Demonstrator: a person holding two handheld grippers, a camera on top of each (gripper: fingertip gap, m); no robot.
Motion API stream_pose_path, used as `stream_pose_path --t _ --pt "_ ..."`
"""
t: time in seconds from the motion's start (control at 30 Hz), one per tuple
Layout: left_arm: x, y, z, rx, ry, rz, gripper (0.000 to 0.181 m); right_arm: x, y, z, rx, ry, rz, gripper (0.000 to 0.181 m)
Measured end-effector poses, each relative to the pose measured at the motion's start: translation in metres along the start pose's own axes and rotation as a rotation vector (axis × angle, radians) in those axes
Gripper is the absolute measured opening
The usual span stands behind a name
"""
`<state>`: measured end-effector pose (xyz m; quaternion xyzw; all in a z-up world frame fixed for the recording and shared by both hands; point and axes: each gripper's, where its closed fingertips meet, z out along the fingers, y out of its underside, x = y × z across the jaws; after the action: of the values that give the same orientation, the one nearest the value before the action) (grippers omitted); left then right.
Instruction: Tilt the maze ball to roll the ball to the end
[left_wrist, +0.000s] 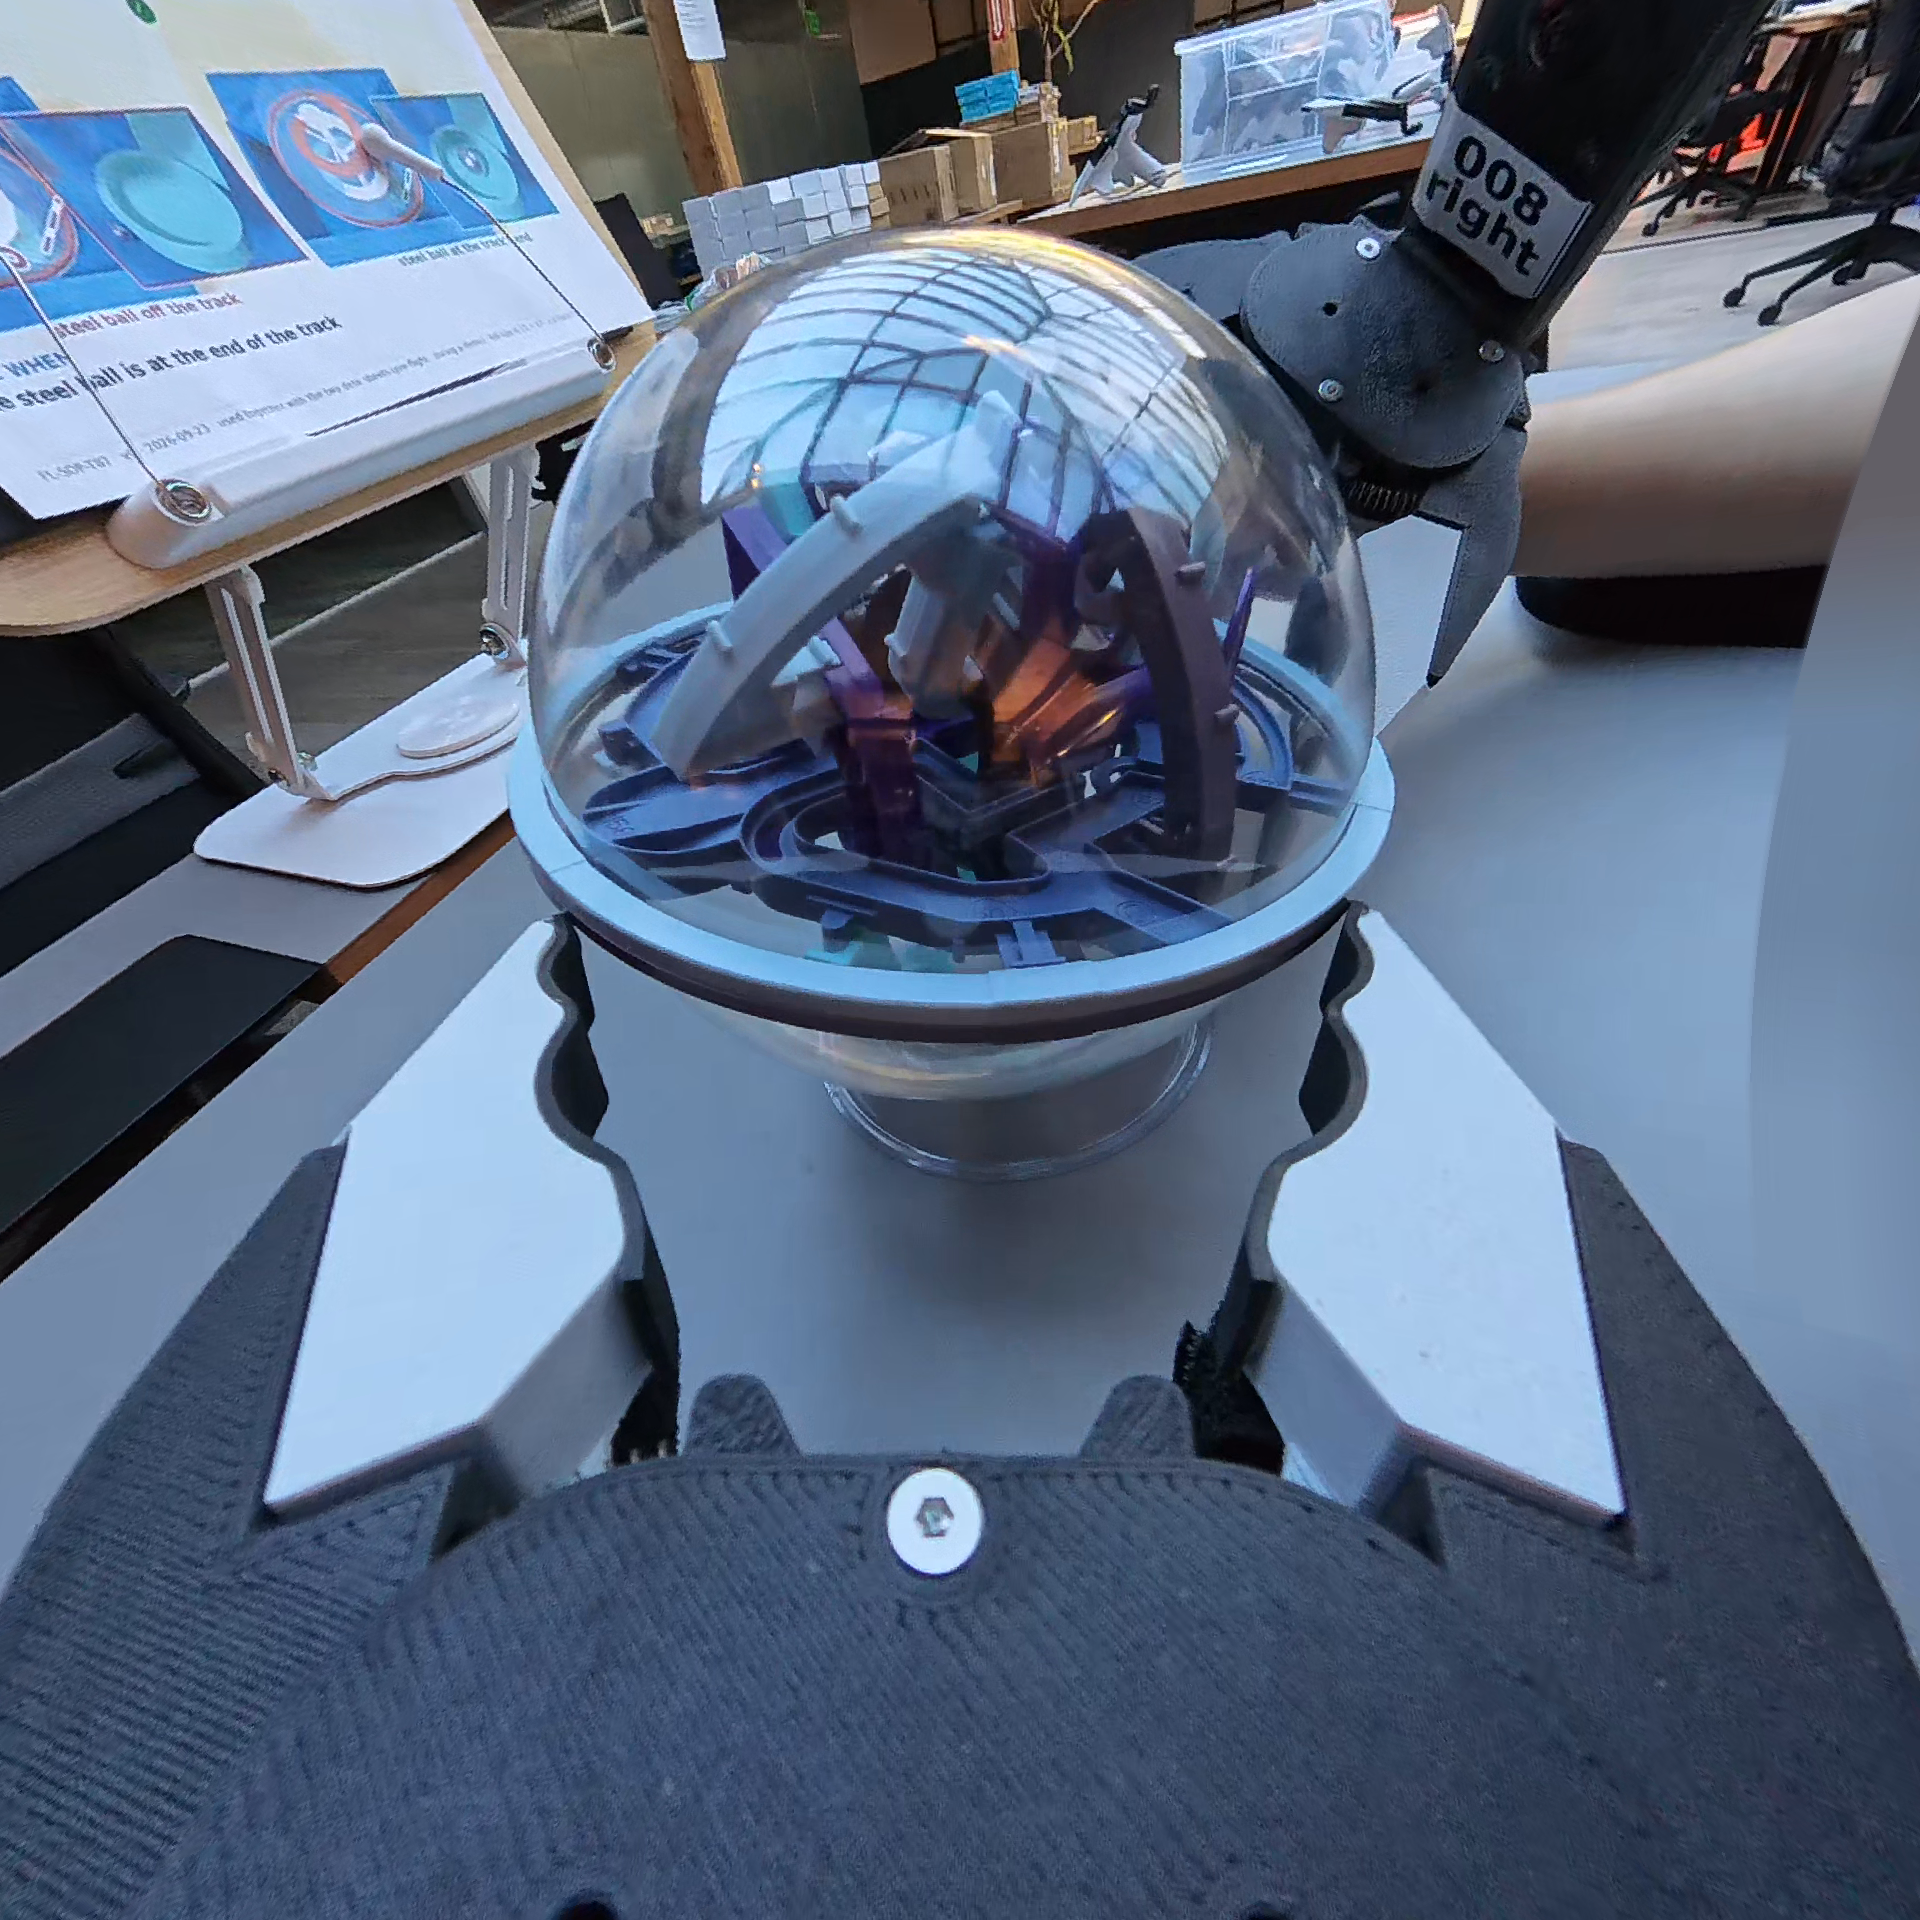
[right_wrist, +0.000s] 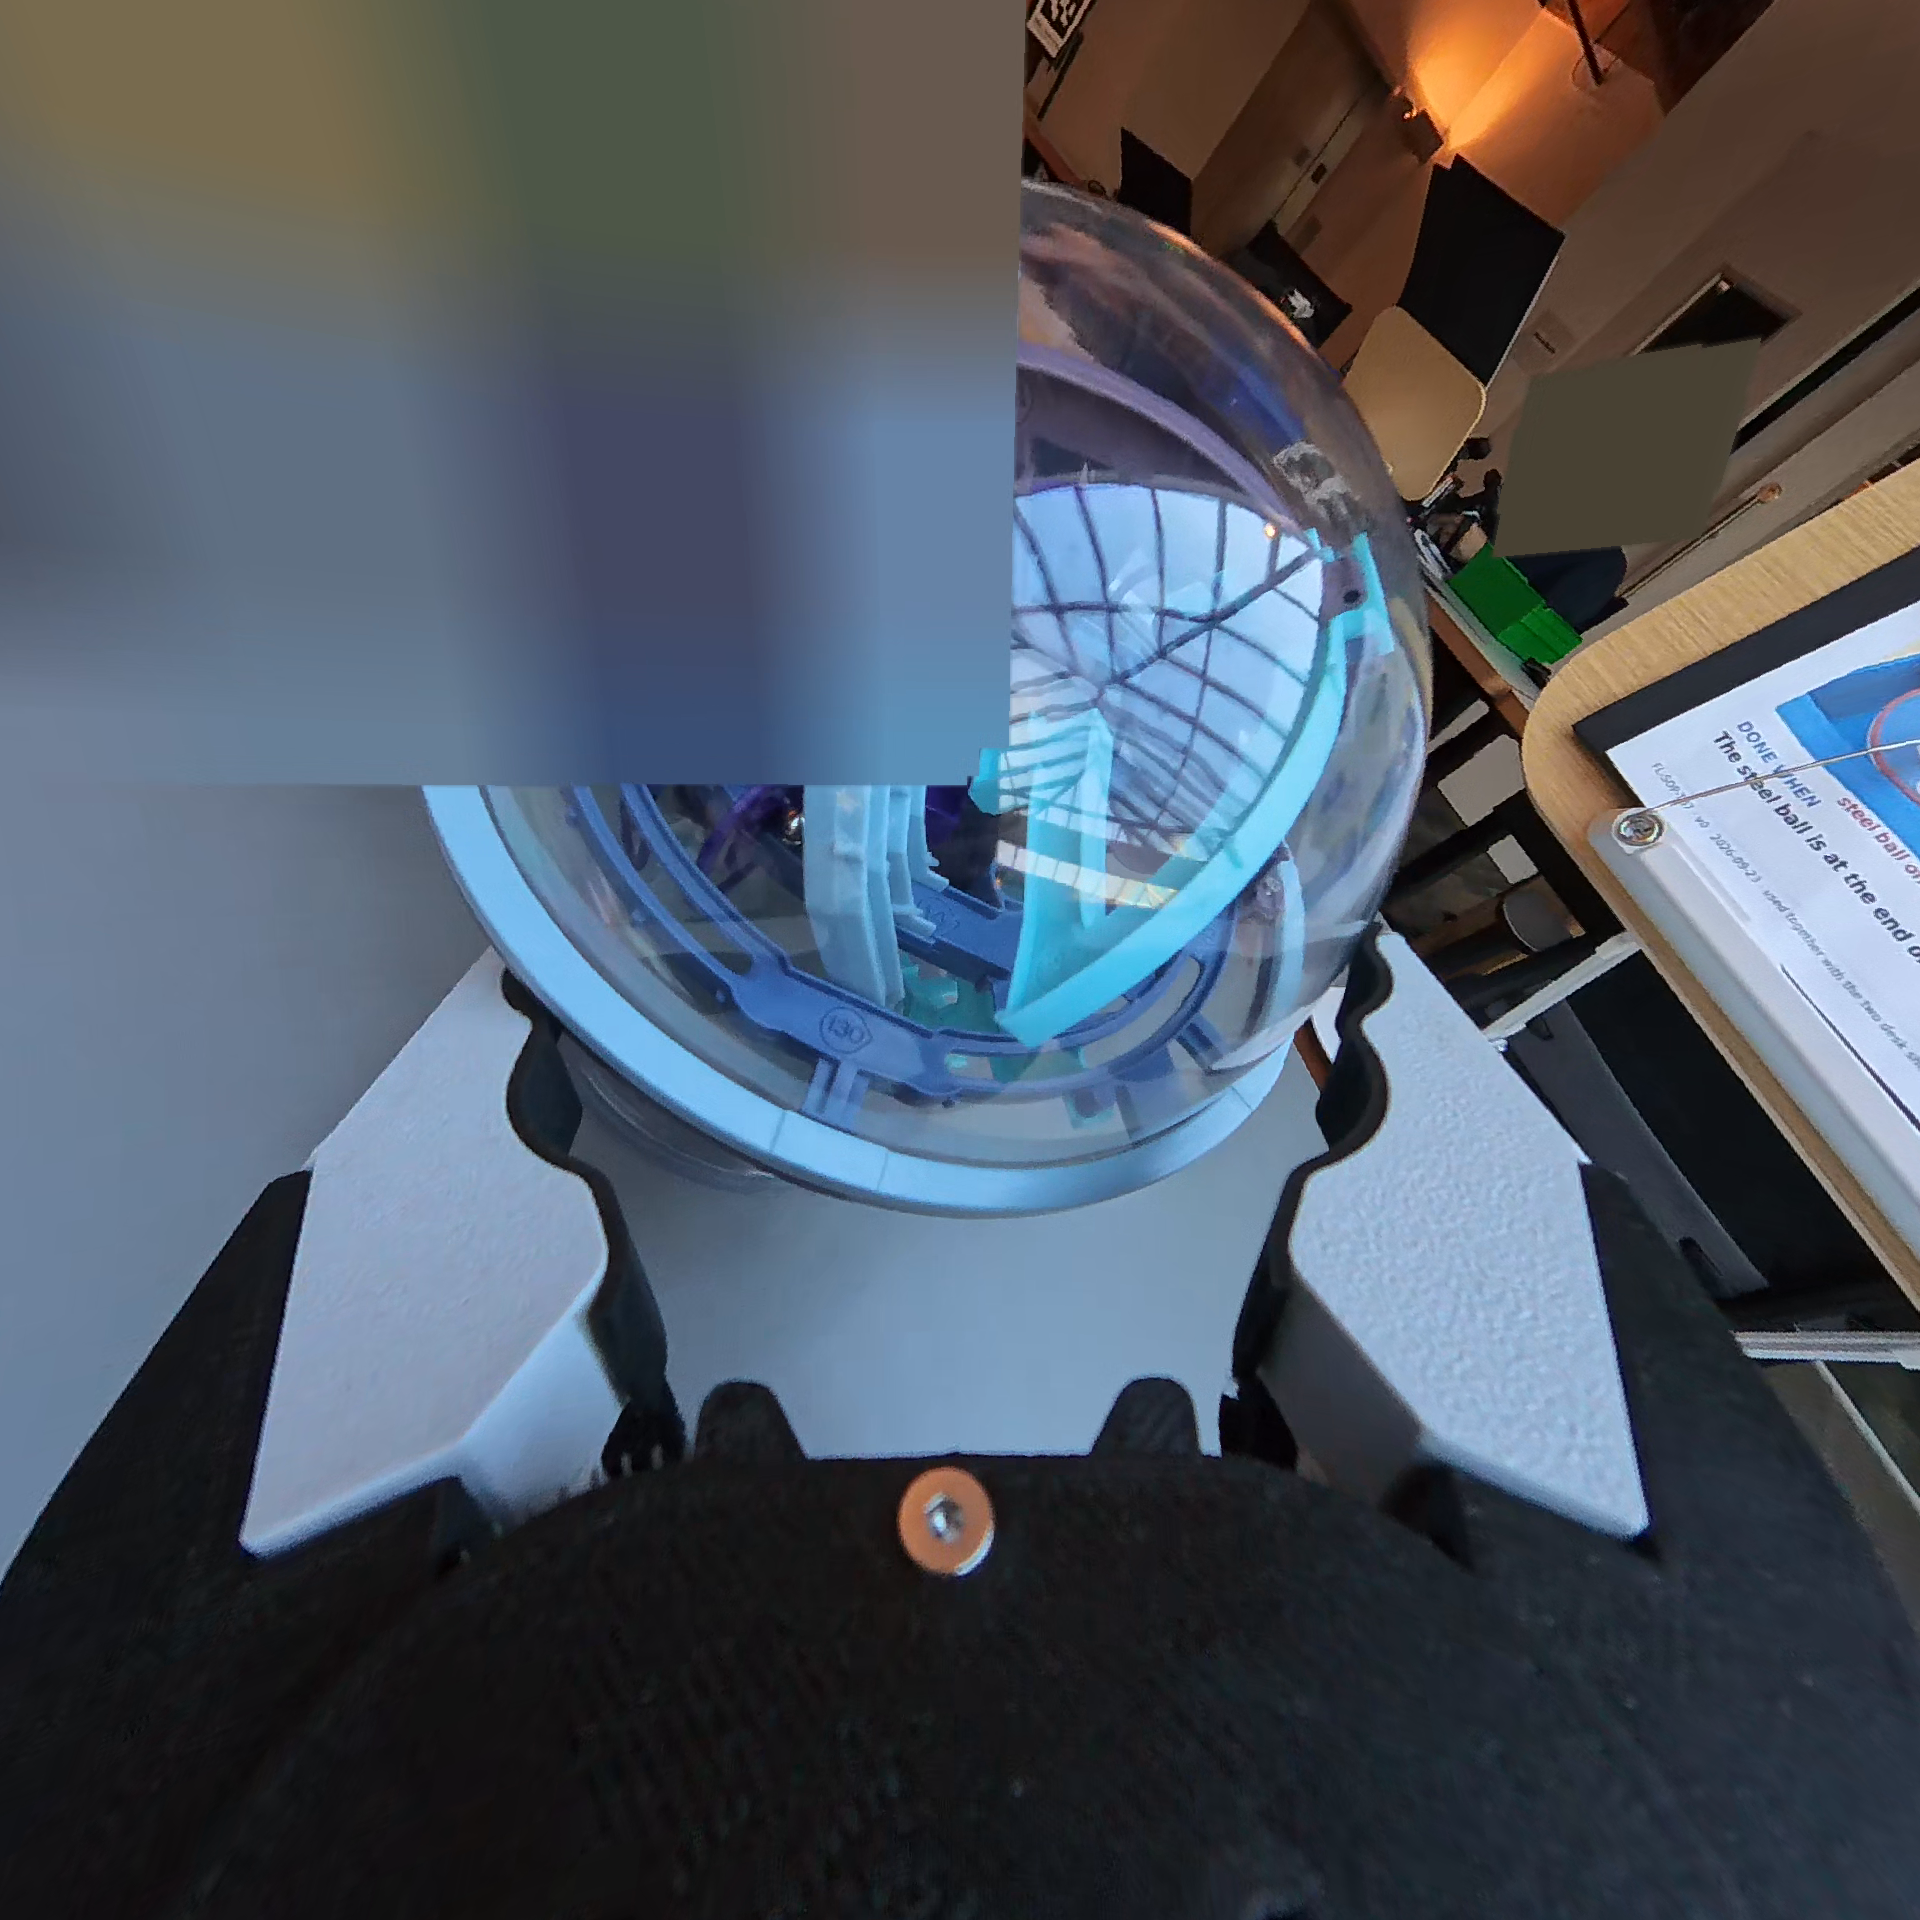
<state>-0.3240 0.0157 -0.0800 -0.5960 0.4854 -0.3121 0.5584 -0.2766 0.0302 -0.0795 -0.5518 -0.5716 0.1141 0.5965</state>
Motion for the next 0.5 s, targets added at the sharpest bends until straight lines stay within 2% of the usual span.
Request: stream_pose_path --t 0.5 --pt "-0.0011 -0.0054 -0.0025 0.039 0.01 -0.046 0.137 -0.002 -0.001 0.0028 0.019 -0.032 0.112 0.146"
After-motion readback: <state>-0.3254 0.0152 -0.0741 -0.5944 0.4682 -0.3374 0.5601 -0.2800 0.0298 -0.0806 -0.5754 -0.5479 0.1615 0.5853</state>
